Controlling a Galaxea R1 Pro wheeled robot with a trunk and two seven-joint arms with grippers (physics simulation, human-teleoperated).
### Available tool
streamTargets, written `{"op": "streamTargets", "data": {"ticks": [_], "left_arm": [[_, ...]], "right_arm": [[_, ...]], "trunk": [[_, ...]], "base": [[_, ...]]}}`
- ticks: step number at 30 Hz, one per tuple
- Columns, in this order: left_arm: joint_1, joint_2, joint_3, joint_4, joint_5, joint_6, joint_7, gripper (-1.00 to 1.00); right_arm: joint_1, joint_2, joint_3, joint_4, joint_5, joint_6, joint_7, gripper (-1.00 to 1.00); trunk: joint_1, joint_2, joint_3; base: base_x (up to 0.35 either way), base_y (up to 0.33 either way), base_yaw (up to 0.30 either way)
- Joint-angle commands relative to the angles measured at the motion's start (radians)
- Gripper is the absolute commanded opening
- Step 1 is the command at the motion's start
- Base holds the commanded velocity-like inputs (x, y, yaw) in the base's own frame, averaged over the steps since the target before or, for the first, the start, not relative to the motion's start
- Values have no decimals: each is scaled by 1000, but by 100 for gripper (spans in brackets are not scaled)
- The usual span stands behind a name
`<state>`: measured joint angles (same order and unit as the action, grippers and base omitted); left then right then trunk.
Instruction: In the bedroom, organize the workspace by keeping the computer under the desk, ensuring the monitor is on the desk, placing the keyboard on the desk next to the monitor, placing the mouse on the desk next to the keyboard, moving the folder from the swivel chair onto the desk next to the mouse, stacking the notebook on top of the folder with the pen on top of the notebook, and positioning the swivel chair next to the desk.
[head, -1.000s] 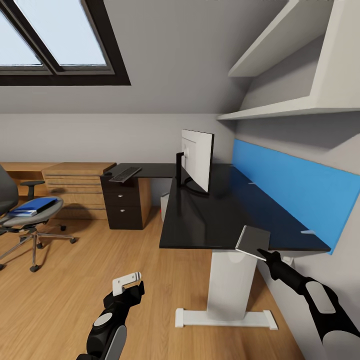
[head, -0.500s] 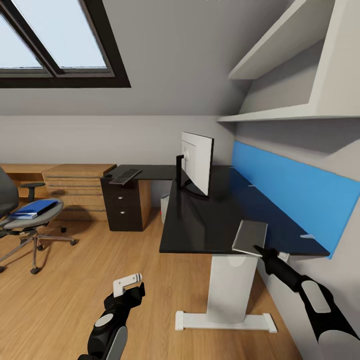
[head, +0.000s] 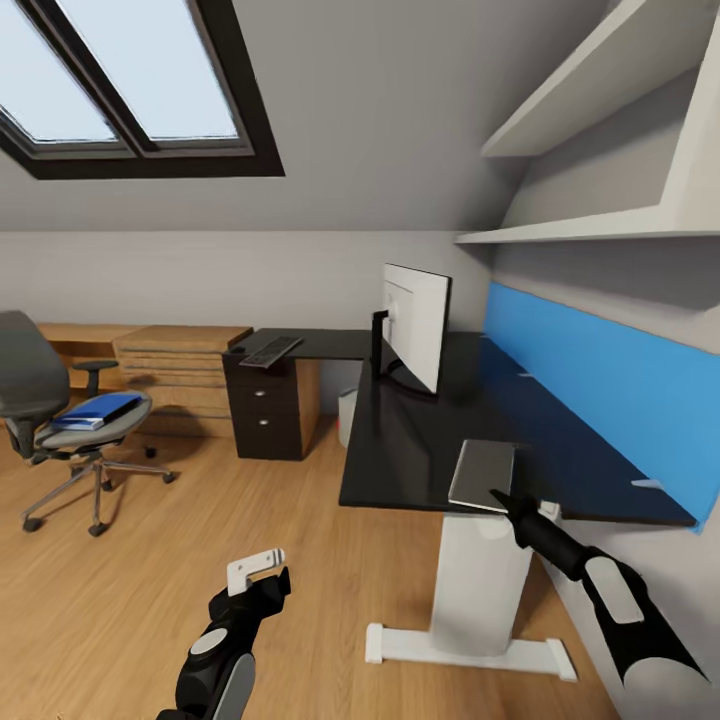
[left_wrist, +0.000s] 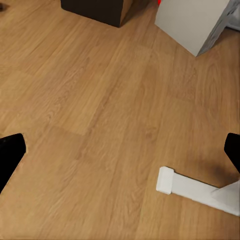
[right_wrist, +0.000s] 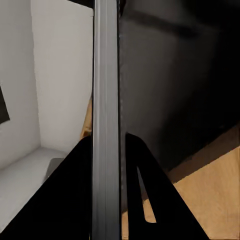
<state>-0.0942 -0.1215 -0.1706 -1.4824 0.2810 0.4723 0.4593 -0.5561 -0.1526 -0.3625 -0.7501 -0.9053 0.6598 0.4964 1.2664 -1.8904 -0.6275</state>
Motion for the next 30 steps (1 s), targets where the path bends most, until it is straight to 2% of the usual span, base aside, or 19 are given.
{"op": "streamTargets", "data": {"ticks": [1,2,5,8,12,18,30], "left_arm": [[-1,0,-2,0,10,2,9,100],[-1,1,-1,0,10,1,10,100],[-1,2,-1,0,10,2,10,100],[-1,3,0,1,10,2,11,100],[-1,3,0,1,10,2,13,100],[-1,3,-1,1,10,2,14,100],[-1,3,-1,1,9,2,16,100]], "right_arm": [[-1,6,13,-10,-4,8,3,-100],[-1,21,40,-29,-2,7,3,-100],[-1,33,55,-36,2,6,3,-100],[-1,38,72,-39,4,5,3,-100],[-1,39,135,-41,9,4,3,-100],[-1,39,151,-41,9,4,4,-100],[-1,36,152,-37,7,6,21,-100]], "trunk": [[0,-1,-1],[0,-1,-1],[0,-1,-1],[0,-1,-1],[0,-1,-1],[0,-1,-1],[0,-1,-1]], "base": [[106,204,266],[142,272,274],[151,289,276],[156,299,277],[168,303,278],[211,287,214],[236,272,18]]}}
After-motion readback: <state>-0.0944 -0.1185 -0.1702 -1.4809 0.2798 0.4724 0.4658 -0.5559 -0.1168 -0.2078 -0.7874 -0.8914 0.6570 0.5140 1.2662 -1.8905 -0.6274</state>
